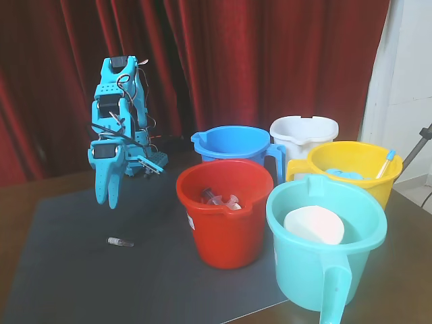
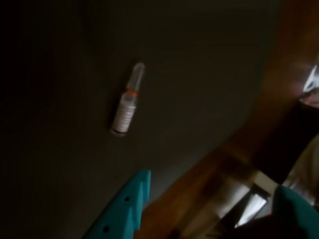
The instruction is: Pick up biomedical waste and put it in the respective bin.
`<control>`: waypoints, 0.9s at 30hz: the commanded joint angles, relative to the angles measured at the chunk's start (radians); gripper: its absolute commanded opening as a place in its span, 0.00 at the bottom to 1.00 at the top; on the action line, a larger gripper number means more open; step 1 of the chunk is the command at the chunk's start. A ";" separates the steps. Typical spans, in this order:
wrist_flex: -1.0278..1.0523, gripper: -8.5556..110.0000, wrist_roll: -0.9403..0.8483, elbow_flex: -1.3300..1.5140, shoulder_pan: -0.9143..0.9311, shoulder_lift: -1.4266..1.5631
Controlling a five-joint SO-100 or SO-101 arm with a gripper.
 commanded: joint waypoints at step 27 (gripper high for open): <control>0.618 0.21 -0.061 -0.588 0.006 -0.357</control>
